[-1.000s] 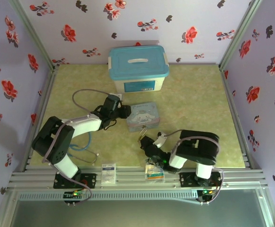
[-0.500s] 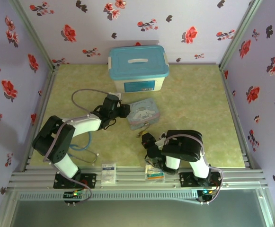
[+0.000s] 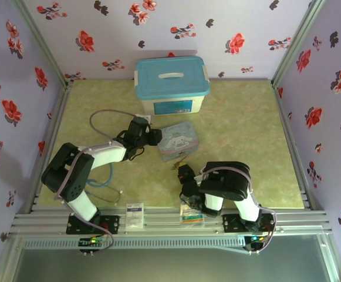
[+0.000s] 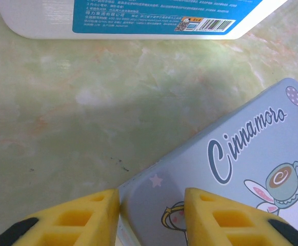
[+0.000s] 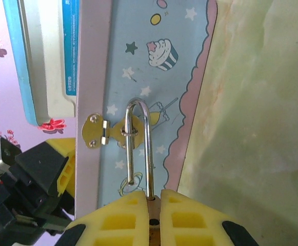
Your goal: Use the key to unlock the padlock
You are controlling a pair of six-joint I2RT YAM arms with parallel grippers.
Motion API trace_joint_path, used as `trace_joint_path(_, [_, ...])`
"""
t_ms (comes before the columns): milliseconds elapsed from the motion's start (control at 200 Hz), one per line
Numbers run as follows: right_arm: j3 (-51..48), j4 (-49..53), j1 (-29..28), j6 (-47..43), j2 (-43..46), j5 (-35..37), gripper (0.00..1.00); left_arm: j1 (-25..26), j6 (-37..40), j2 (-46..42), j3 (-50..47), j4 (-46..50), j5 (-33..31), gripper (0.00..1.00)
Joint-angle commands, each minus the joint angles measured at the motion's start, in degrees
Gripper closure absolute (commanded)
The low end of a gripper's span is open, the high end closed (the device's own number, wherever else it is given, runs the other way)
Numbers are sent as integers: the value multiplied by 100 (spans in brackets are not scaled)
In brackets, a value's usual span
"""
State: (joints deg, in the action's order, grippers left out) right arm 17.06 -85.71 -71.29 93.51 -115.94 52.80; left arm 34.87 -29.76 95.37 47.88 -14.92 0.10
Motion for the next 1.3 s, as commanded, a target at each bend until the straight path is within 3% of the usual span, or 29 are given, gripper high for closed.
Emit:
trace_joint_path(0, [111, 619, 126, 122, -262, 419, 100, -64, 209, 366, -253, 941, -269, 63])
trace_joint_path(95, [279, 623, 115, 342, -351, 599, 100, -68, 242, 311, -248, 961, -270, 63])
trace_joint_path(215, [357, 627, 189, -191, -87, 750, 100, -68, 291, 284, -192, 1049, -284, 63])
trace_joint_path(440, [-1, 626, 279, 280, -62, 942, 100, -68, 280, 308, -138, 1078, -292, 63])
trace_joint_path(730, [9, 626, 426, -683, 518, 711, 100, -68, 272, 298, -150, 1085, -359, 63])
trace_joint_path(950, [-345, 626, 533, -652, 726, 644, 100, -64, 266, 325, -18, 1173, -354, 63])
trace_joint_path(1075, [-553, 632, 756, -976, 1000, 133, 100, -74, 263, 268, 116, 1254, -350, 56])
trace_joint_path(1295, [-1362, 2082, 2347, -1021, 2472, -2538, 100, -73, 258, 37, 616, 1442, -73, 40])
